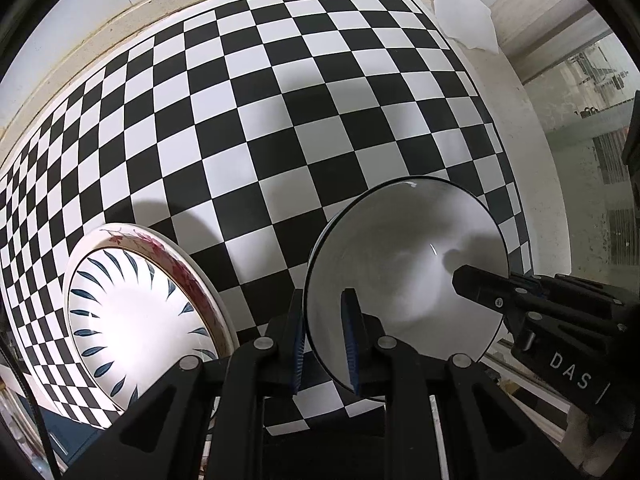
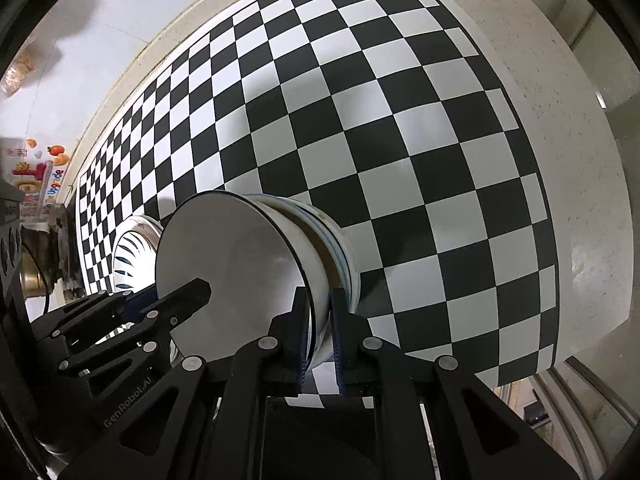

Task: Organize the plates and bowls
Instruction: 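Open both grippers and lift them off the bowl stack, then move both grippers down to the rim of the bowl stack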

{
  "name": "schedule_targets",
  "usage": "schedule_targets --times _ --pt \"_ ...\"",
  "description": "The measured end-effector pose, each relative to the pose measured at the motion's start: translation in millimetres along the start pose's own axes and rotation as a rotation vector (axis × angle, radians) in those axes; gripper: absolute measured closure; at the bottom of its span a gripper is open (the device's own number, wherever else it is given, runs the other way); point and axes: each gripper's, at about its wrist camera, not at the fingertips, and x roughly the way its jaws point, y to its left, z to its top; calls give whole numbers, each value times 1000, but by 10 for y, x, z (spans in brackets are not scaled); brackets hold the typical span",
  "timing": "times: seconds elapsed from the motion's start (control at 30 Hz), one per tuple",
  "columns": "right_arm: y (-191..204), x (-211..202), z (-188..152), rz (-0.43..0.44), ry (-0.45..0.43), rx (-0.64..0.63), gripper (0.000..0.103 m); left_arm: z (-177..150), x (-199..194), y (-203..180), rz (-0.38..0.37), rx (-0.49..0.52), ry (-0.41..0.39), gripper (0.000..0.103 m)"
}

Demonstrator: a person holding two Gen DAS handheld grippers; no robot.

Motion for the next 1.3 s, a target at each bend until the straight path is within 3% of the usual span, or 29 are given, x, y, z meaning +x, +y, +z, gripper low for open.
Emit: schedule_targets --times 0.27,0.5,0.6,0.67,0.73,0.77,0.9,0.97,1.07,1.3 --pt "-10 -37 -9 9 5 7 86 -101 -82 58 -19 -41 -11 87" --pt "38 -240 -136 -24 -45 -13 81 -274 -415 62 14 -27 -102 87" --pt "132 -428 -277 -57 -100 -48 72 -402 -635 61 29 -16 -162 79" --pt "215 -578 -420 -77 -151 -76 54 -488 -767 60 34 -3 -203 76" --pt "297 -706 -579 -91 -196 -100 37 -590 -912 67 33 12 -246 49" --pt "336 -759 -658 -93 -214 -111 29 -646 -979 81 39 13 -263 46" --pt "452 -1000 -986 -103 -282 -124 22 -830 -1192 163 21 10 -317 19" --pt "479 -1146 -1153 -100 -318 -124 19 -942 -1293 201 16 8 -351 12" --pt "537 -1313 -1361 -111 -365 -131 18 -1145 -1446 220 53 10 -413 11" --pt "664 -1571 -1805 -117 -426 -156 17 -1569 -1723 226 31 7 -476 6"
